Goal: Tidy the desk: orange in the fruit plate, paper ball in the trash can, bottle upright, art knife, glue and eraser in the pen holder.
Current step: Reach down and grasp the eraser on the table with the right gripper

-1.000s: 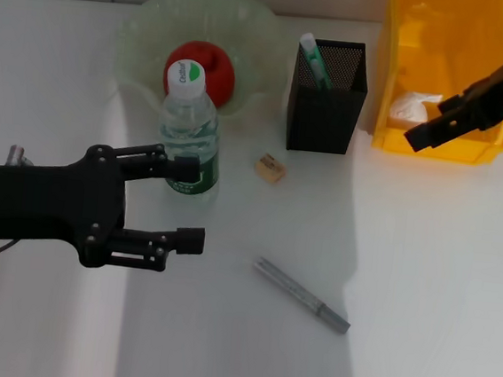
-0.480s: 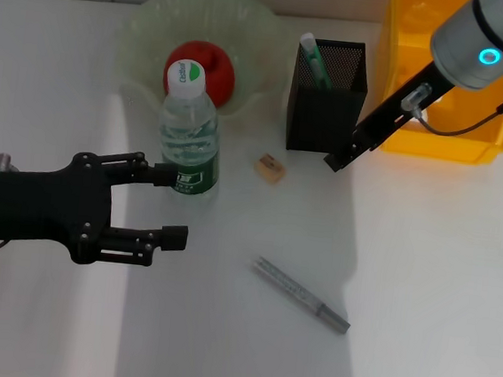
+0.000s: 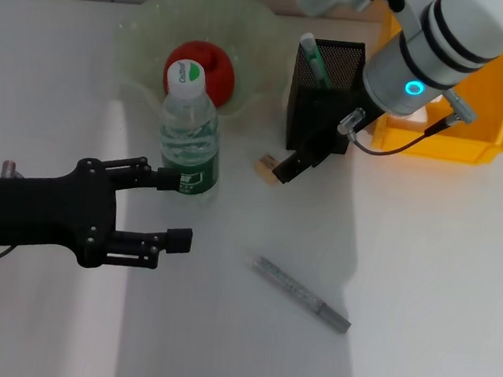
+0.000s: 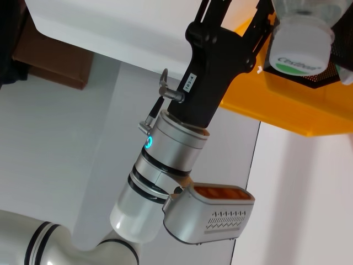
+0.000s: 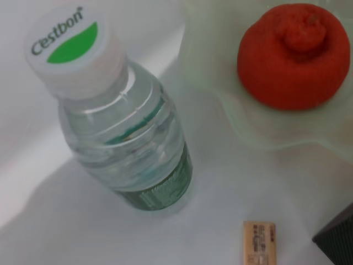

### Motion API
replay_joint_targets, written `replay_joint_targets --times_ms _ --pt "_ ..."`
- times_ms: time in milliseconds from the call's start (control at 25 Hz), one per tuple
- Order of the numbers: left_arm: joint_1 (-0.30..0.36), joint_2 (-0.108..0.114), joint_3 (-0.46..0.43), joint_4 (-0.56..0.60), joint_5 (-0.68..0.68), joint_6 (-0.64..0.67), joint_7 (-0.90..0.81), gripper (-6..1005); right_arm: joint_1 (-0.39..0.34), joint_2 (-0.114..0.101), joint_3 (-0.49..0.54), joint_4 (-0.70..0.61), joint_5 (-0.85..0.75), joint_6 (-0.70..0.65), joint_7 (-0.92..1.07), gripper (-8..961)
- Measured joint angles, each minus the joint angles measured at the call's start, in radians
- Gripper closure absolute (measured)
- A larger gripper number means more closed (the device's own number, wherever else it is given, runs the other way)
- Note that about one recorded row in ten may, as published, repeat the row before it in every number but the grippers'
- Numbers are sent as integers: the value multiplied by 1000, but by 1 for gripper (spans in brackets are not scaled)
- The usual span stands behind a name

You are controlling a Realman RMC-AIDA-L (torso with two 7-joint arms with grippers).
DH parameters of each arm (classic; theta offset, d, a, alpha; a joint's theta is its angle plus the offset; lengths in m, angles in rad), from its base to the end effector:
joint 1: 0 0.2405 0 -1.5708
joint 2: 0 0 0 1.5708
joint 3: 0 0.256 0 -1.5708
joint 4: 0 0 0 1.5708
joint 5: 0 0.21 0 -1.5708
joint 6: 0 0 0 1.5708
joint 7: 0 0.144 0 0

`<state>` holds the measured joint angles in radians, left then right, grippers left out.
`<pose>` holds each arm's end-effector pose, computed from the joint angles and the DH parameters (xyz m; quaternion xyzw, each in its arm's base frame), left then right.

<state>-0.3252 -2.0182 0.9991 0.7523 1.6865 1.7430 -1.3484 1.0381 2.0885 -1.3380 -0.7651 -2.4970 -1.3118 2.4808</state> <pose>-0.2655 0.2718 0.0155 -0.9389 -0.1673 -0.2959 0.0537 0.1177 0.4115 -0.0650 -0.9393 0.2821 -0.1535 0.1211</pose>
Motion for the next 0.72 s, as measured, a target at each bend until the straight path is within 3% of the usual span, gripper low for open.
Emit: replay_joint_targets --times_ms 720 --pt "-6 -10 -8 -36 1 -19 28 154 28 4 -172 174 152 240 -5 220"
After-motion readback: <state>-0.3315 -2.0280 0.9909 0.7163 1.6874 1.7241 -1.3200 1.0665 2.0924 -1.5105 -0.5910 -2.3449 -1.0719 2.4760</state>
